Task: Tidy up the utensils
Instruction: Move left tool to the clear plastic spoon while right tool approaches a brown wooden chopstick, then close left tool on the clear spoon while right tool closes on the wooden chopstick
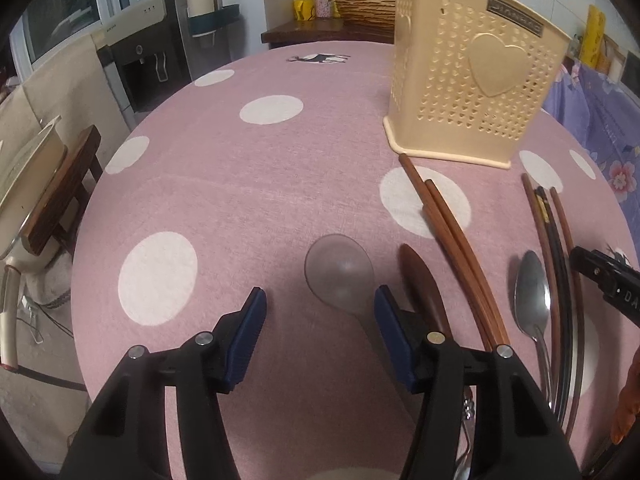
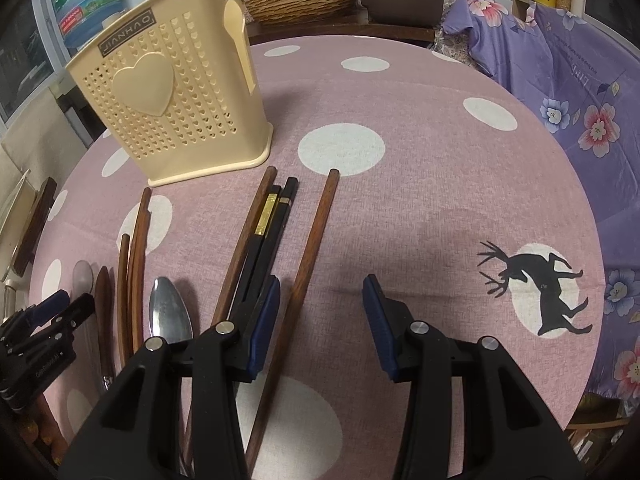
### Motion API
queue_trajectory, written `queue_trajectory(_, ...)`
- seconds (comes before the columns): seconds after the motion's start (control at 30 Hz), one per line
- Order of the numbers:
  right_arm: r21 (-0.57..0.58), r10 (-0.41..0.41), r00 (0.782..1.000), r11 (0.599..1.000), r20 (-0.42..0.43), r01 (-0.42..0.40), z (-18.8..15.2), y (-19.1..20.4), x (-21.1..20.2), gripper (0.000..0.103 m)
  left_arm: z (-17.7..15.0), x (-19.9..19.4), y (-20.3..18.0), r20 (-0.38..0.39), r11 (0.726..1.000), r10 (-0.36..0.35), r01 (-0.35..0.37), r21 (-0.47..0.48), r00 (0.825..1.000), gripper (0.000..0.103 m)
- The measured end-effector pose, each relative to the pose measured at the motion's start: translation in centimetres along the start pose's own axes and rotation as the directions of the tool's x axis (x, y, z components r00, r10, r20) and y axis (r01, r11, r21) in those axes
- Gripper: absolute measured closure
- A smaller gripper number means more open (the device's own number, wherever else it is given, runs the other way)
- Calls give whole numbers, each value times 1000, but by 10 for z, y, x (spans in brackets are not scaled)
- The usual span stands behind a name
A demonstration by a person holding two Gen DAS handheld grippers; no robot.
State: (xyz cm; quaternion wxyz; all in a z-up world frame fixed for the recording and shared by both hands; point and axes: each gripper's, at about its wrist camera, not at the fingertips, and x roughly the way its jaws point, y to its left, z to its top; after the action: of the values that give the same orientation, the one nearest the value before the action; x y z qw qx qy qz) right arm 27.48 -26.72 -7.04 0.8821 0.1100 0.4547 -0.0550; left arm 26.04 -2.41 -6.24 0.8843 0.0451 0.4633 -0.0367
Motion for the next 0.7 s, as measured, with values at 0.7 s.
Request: queue_trajectory(0.7,44,-88,995,995,-37,89,34,12,24,82,14,5,-24,-26,995,91,-92,-48,996,66)
